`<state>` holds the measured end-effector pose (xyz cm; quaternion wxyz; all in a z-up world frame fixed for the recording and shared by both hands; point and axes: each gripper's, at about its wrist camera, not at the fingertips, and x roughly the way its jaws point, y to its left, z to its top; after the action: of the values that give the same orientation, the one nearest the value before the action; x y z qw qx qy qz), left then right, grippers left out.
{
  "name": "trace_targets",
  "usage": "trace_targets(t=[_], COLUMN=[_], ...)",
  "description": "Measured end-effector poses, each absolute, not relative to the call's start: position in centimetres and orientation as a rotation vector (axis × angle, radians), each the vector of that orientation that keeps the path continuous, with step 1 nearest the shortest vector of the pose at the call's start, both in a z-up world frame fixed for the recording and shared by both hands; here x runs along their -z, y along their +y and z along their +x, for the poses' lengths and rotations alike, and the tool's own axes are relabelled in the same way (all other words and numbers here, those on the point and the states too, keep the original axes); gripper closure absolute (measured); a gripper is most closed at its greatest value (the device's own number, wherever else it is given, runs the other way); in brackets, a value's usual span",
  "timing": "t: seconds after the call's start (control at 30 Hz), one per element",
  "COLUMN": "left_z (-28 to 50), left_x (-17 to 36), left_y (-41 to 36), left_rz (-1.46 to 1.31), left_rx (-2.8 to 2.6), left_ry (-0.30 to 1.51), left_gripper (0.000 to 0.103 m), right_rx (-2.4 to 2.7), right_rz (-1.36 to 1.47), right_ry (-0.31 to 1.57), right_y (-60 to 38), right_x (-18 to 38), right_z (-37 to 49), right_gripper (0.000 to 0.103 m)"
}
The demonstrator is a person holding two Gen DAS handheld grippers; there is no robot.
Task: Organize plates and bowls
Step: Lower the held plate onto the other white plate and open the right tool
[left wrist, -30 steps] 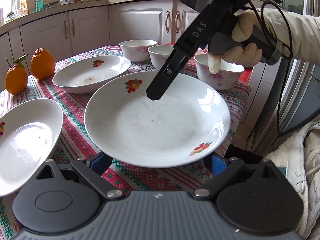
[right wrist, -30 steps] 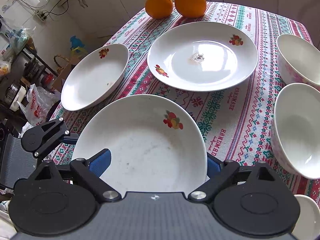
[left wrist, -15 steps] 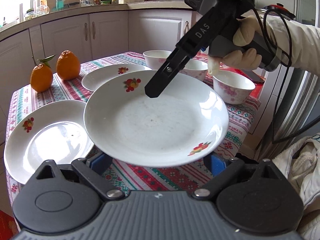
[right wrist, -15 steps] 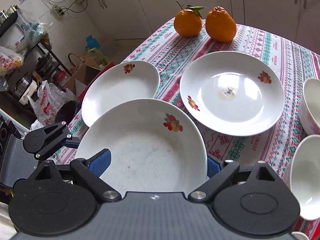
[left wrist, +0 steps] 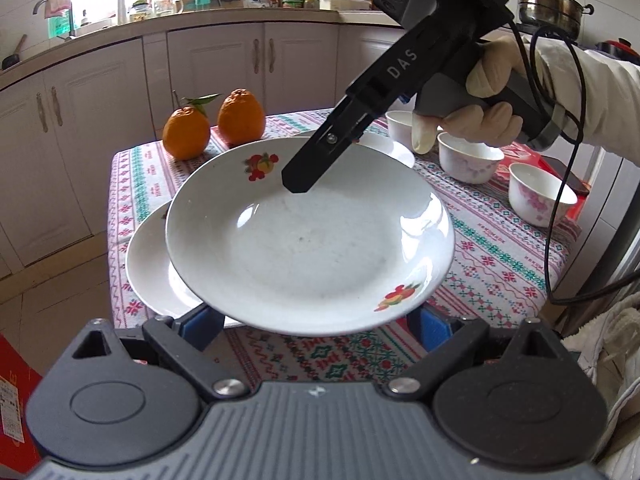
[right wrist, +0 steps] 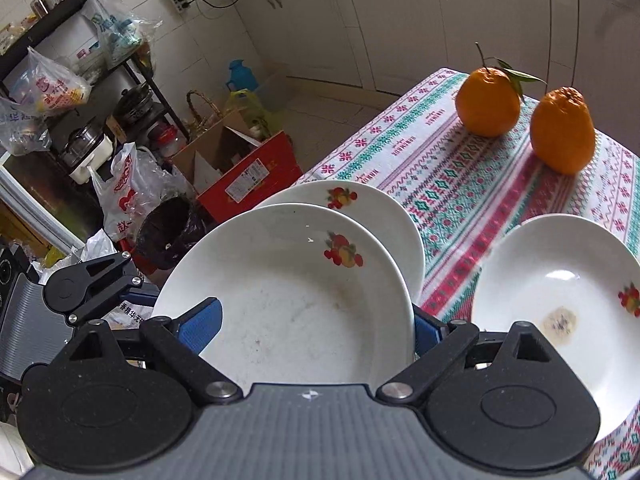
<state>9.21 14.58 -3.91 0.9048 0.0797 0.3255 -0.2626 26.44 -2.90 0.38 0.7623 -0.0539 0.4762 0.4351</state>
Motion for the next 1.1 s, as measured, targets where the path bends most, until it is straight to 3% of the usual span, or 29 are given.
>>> trace_targets(t=[1.1], left_z=[12.4], left_x=[5.2], left_y=[18.0], left_rz=[0.104], left_rx=[0.506], left_ry=[0.705], left_gripper=[0.006], right_rx=[-0.896], right_rz=[-0.101], right_ry=[1.106], right_y=[1.0], right_x=[3.4], right_z=[30.4], right_gripper=[0.005])
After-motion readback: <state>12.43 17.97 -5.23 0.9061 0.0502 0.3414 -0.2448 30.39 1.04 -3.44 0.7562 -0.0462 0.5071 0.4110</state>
